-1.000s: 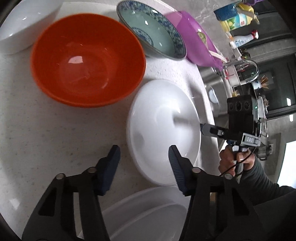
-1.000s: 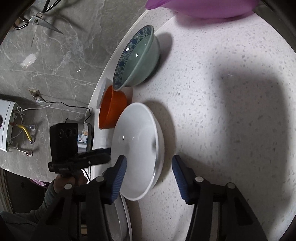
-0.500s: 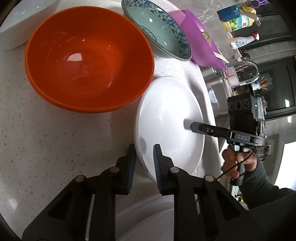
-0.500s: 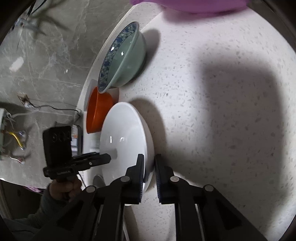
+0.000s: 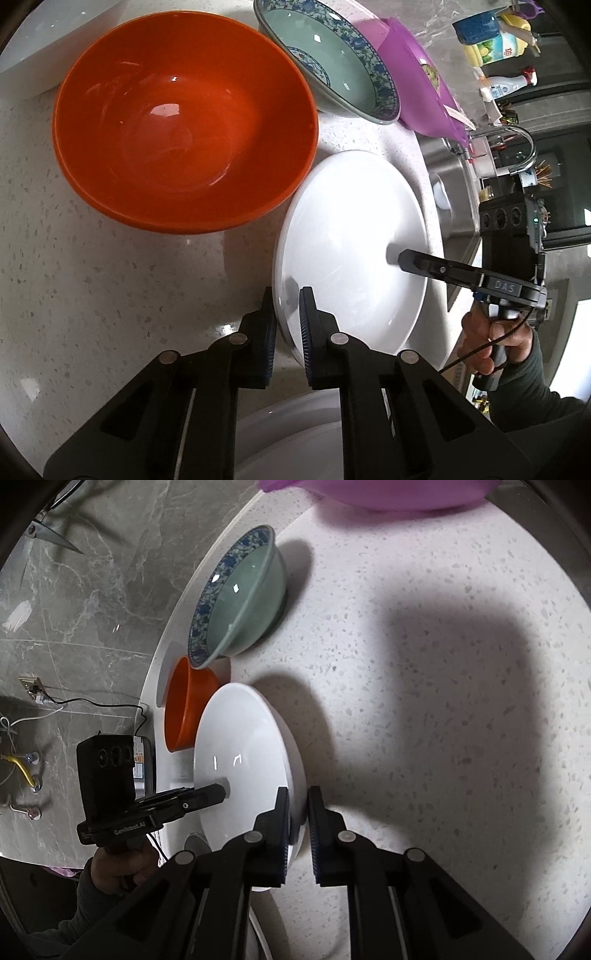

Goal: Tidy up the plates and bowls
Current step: 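Close both grippers on the smaller white plate rim and lift it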

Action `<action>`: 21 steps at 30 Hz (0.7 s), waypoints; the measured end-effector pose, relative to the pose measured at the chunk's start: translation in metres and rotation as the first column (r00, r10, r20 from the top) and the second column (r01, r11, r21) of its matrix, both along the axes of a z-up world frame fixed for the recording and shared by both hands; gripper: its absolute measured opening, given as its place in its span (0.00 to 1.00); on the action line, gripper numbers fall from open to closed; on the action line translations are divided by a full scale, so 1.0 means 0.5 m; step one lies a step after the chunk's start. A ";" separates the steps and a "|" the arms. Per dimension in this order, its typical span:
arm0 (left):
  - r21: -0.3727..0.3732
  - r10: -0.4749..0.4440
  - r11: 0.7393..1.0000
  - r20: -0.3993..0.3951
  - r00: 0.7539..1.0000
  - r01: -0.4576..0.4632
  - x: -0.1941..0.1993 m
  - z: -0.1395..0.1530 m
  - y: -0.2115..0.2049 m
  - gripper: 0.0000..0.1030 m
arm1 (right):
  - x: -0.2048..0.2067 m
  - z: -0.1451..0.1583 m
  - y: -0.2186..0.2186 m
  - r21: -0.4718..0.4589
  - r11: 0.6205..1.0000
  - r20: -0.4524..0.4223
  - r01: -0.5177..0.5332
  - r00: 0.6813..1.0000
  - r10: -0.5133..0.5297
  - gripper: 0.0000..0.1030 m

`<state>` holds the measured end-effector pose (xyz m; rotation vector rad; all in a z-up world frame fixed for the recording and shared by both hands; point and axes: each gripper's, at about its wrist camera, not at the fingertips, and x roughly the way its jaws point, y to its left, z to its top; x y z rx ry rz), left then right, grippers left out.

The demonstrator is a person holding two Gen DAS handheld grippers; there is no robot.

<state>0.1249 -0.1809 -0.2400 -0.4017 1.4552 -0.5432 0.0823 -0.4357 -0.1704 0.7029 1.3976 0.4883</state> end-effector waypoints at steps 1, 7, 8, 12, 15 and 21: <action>-0.003 0.000 1.000 -0.001 1.000 0.000 0.000 0.001 -0.003 0.10 | 0.001 0.004 -0.001 -0.003 1.000 0.001 0.000 1.000 0.000 0.12; -0.017 -0.006 1.000 0.014 1.000 0.006 -0.005 0.030 -0.015 0.10 | 0.000 0.032 -0.018 -0.006 1.000 0.007 0.016 1.000 -0.016 0.12; -0.021 -0.003 1.000 0.015 1.000 0.004 -0.005 0.035 -0.014 0.10 | -0.001 0.037 -0.020 -0.004 1.000 0.006 0.019 1.000 -0.019 0.12; -0.020 0.004 1.000 0.039 0.999 -0.003 -0.017 0.080 -0.014 0.10 | -0.005 0.064 -0.018 0.003 1.000 0.010 0.019 1.000 -0.019 0.12; -0.020 0.013 1.000 0.065 0.998 -0.012 -0.032 0.125 -0.004 0.10 | -0.012 0.092 -0.008 0.013 1.000 0.018 0.006 1.000 -0.006 0.12; -0.014 0.043 0.999 0.100 0.994 -0.042 -0.093 0.198 0.030 0.10 | -0.032 0.149 0.029 0.036 0.999 0.035 -0.032 0.999 0.030 0.11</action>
